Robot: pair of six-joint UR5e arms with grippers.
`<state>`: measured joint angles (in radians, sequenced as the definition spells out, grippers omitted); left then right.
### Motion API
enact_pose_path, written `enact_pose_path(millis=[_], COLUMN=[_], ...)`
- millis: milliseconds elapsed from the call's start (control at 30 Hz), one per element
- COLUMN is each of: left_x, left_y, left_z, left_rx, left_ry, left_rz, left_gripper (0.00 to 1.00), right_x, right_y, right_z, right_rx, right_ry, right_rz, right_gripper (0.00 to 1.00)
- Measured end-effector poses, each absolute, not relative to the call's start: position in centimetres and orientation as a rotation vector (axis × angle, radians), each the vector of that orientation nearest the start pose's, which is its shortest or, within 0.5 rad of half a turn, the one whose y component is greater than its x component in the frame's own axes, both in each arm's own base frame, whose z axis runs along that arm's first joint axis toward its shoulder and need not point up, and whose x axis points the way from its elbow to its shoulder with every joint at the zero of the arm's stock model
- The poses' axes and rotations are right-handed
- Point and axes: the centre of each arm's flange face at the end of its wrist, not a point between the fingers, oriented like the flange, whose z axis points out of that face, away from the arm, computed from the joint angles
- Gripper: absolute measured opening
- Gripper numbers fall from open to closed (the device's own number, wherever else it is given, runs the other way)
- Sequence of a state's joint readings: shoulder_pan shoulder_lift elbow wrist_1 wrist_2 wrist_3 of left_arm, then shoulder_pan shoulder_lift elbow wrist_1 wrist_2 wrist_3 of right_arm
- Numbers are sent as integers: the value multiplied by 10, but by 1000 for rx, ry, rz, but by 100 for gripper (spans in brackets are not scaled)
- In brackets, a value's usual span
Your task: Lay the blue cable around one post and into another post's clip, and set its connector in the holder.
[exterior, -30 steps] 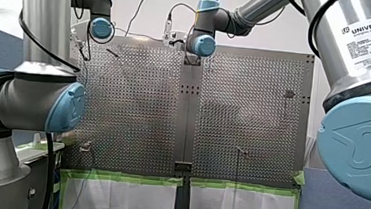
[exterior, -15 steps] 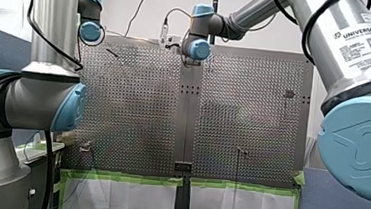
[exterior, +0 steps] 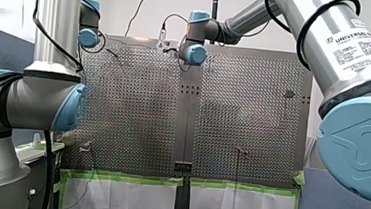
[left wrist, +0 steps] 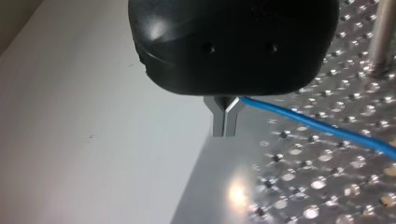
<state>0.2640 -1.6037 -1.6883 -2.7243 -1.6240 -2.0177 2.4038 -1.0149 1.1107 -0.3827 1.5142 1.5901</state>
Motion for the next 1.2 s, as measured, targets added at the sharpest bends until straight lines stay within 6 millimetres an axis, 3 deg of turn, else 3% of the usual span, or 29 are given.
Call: enact_pose_path(millis=[333, 667, 1200], left_x=[543, 562, 574], left_y=[20, 25, 17], left_z=[452, 415, 385], left_rx=[-495, -501, -498], left_ry=[1222, 1293, 1356], left_rz=[-124, -131, -162], left_gripper=[0, 0, 0], right_x=[642, 641, 639], right_y=[-401, -404, -406], right_z=[406, 401, 393], right_rx=[1537, 1545, 1567], right_ry=[-556, -566, -602], right_rz=[2038, 2028, 2000], right_gripper=[0, 0, 0])
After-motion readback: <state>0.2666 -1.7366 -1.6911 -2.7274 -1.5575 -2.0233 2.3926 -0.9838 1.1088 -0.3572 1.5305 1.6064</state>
